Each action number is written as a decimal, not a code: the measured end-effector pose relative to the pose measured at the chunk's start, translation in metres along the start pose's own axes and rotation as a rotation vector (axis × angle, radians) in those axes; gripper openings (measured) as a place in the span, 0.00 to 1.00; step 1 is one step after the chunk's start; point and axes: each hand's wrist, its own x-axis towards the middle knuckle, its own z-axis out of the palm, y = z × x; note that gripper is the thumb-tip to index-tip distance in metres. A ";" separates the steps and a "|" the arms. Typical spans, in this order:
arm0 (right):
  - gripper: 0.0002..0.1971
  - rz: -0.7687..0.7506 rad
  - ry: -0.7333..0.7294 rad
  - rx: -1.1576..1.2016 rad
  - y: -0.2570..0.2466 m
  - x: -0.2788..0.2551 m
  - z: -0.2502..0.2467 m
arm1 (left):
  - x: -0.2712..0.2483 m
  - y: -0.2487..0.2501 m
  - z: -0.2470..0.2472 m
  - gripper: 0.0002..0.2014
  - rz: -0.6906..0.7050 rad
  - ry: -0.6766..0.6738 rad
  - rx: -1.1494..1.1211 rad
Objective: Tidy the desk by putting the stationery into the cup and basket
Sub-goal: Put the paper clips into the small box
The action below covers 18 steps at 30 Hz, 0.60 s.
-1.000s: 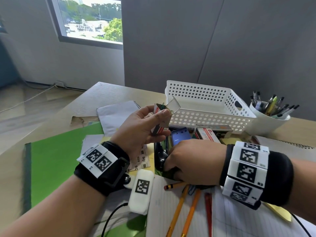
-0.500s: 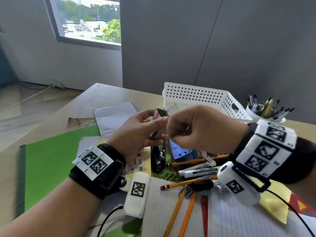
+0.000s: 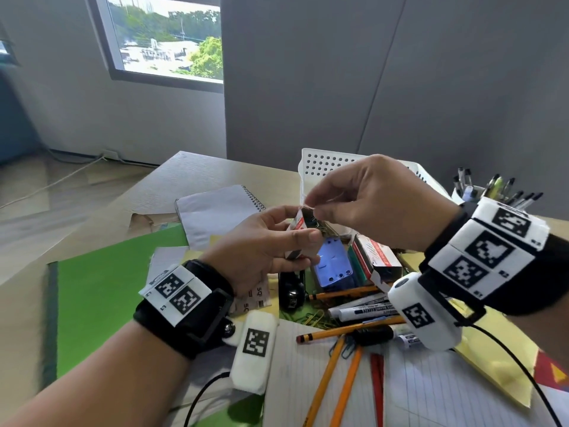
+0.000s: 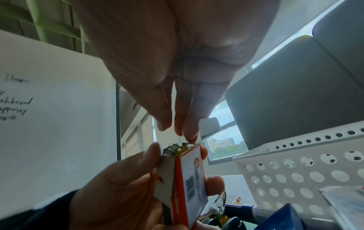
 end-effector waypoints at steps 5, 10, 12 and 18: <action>0.04 -0.049 -0.018 -0.193 0.004 -0.004 0.000 | 0.001 0.000 -0.003 0.19 0.018 -0.018 -0.040; 0.04 0.051 -0.180 -0.174 0.002 0.004 0.005 | -0.001 -0.001 -0.003 0.18 0.008 -0.060 0.005; 0.04 0.097 -0.232 -0.134 0.002 0.007 0.003 | -0.002 -0.001 -0.004 0.19 -0.007 -0.061 0.028; 0.10 0.135 -0.148 -0.025 0.004 0.008 -0.001 | -0.003 0.000 -0.002 0.17 -0.039 -0.095 0.054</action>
